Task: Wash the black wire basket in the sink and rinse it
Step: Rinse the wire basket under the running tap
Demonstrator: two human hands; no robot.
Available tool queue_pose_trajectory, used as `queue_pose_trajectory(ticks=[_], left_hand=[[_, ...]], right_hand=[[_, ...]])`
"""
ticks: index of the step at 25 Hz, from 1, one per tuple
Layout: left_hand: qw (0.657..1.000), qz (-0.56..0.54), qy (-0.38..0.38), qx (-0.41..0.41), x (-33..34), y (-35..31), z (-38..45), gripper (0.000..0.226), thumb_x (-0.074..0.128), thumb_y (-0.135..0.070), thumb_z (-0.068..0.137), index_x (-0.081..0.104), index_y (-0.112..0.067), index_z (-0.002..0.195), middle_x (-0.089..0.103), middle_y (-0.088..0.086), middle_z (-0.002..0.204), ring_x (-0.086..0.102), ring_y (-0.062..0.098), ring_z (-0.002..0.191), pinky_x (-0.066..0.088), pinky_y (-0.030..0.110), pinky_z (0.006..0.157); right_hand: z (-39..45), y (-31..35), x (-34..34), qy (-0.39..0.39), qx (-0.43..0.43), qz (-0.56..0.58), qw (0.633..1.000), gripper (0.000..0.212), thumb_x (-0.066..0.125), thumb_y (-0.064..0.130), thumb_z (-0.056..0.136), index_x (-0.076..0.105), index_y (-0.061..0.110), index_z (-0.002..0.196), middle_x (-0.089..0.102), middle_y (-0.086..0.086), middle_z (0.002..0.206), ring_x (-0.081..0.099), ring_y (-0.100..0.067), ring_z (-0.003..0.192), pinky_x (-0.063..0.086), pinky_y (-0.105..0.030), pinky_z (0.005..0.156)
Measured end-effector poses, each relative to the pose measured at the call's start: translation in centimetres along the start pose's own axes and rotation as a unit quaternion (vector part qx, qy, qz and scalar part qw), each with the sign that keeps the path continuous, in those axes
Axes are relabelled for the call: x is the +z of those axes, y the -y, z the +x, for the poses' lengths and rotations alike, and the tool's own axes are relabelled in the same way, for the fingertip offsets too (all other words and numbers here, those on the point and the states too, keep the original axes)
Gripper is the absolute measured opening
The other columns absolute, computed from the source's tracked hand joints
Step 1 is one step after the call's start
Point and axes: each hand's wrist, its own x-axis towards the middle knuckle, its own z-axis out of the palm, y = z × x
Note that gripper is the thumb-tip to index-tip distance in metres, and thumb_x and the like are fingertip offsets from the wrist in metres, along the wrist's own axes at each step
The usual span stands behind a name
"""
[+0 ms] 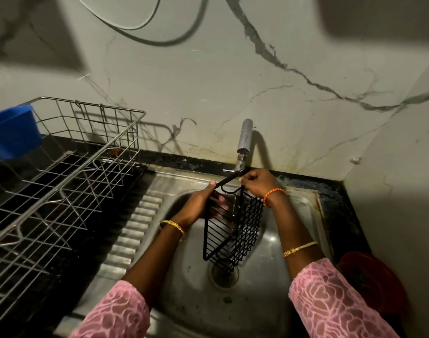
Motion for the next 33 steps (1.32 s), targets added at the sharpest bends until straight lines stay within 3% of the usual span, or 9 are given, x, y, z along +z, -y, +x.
queue_pose_trajectory(ticks=[4, 6, 10, 17, 22, 24, 27, 30, 33], left_hand=[[0.995, 0.083, 0.043, -0.024, 1.3, -3.1, 1.1, 0.028, 0.035, -0.016, 0.103, 0.057, 0.000, 0.099, 0.064, 0.011, 0.078, 0.063, 0.013, 0.041, 0.049, 0.019, 0.041], [0.991, 0.121, 0.054, -0.029, 1.5, -3.7, 1.4, 0.029, 0.033, -0.015, 0.103, 0.058, 0.001, 0.100, 0.065, 0.010, 0.074, 0.060, 0.009, 0.038, 0.045, 0.018, 0.038], [0.991, 0.135, 0.017, -0.009, 2.1, -3.4, 1.9, 0.035, 0.040, -0.017, 0.100, 0.062, -0.001, 0.078, 0.067, 0.008, 0.055, 0.041, 0.005, 0.026, 0.028, 0.016, 0.031], [0.994, 0.100, -0.014, -0.030, 1.9, -3.2, 0.8, 0.033, 0.041, -0.015, 0.100, 0.058, 0.000, 0.075, 0.066, 0.013, 0.060, 0.039, 0.004, 0.022, 0.020, 0.014, 0.028], [0.996, 0.069, -0.035, -0.048, 0.6, -1.9, 0.7, 0.034, 0.042, -0.017, 0.099, 0.058, -0.007, 0.071, 0.063, 0.010, 0.058, 0.030, 0.002, 0.023, 0.018, 0.015, 0.027], [0.997, 0.052, -0.031, -0.044, 0.2, -1.6, 0.3, 0.033, 0.041, -0.017, 0.099, 0.057, -0.009, 0.071, 0.062, 0.010, 0.056, 0.026, 0.002, 0.025, 0.016, 0.015, 0.027], [0.999, 0.036, -0.012, -0.031, -0.2, -1.5, -0.2, 0.035, 0.039, -0.017, 0.100, 0.056, -0.009, 0.070, 0.062, 0.009, 0.051, 0.025, 0.002, 0.025, 0.014, 0.014, 0.028], [1.000, 0.023, 0.006, -0.010, -0.8, -0.4, 0.1, 0.038, 0.041, -0.020, 0.099, 0.058, -0.009, 0.066, 0.061, 0.008, 0.045, 0.035, 0.012, 0.033, 0.021, 0.016, 0.034], [0.999, -0.022, 0.017, 0.026, -1.3, 1.1, 0.1, 0.040, 0.045, -0.022, 0.095, 0.061, -0.011, 0.060, 0.059, 0.007, 0.047, 0.047, 0.023, 0.049, 0.036, 0.026, 0.051]], right_hand=[[-1.1, -0.5, 0.8, -0.039, 0.000, -0.030, 0.999, 0.013, 0.064, 0.023, 0.081, 0.072, 0.015, 0.088, 0.072, -0.007, 0.092, 0.065, -0.020, 0.088, 0.046, -0.022, 0.075], [-1.4, -1.2, 0.9, -0.052, 0.003, -0.017, 0.998, 0.014, 0.064, 0.024, 0.080, 0.072, 0.017, 0.090, 0.072, -0.007, 0.094, 0.065, -0.022, 0.091, 0.049, -0.027, 0.081], [-2.0, -2.1, 0.4, -0.040, 0.006, 0.034, 0.999, 0.008, 0.067, 0.019, 0.079, 0.072, 0.018, 0.085, 0.070, -0.004, 0.089, 0.061, -0.015, 0.083, 0.048, -0.025, 0.077], [-2.8, -2.0, 1.4, -0.044, 0.038, 0.087, 0.994, 0.003, 0.069, 0.018, 0.077, 0.068, 0.017, 0.075, 0.068, -0.004, 0.081, 0.061, -0.016, 0.078, 0.047, -0.025, 0.073], [-3.6, -2.5, 1.2, -0.224, 0.090, 0.179, 0.954, 0.018, 0.064, 0.016, 0.076, 0.054, 0.020, 0.062, 0.059, -0.004, 0.069, 0.057, -0.020, 0.070, 0.050, -0.033, 0.072], [-3.3, -4.1, 0.7, -0.156, 0.181, 0.238, 0.941, 0.014, 0.061, 0.031, 0.081, 0.060, 0.018, 0.074, 0.059, -0.004, 0.080, 0.054, -0.022, 0.081, 0.049, -0.043, 0.078], [-3.6, -7.2, 1.4, 0.028, 0.334, 0.318, 0.887, 0.056, 0.052, 0.062, 0.079, 0.058, 0.019, 0.114, 0.053, -0.006, 0.118, 0.049, -0.026, 0.103, 0.041, -0.043, 0.085], [-4.5, -9.6, 2.3, 0.084, 0.421, 0.370, 0.824, 0.087, 0.051, 0.073, 0.069, 0.042, 0.016, 0.133, 0.039, -0.014, 0.135, 0.038, -0.038, 0.121, 0.034, -0.059, 0.094], [-6.1, -11.2, 3.5, 0.110, 0.472, 0.468, 0.739, 0.102, 0.058, 0.072, 0.065, 0.026, 0.014, 0.143, 0.021, -0.026, 0.146, 0.025, -0.052, 0.129, 0.028, -0.068, 0.097]])
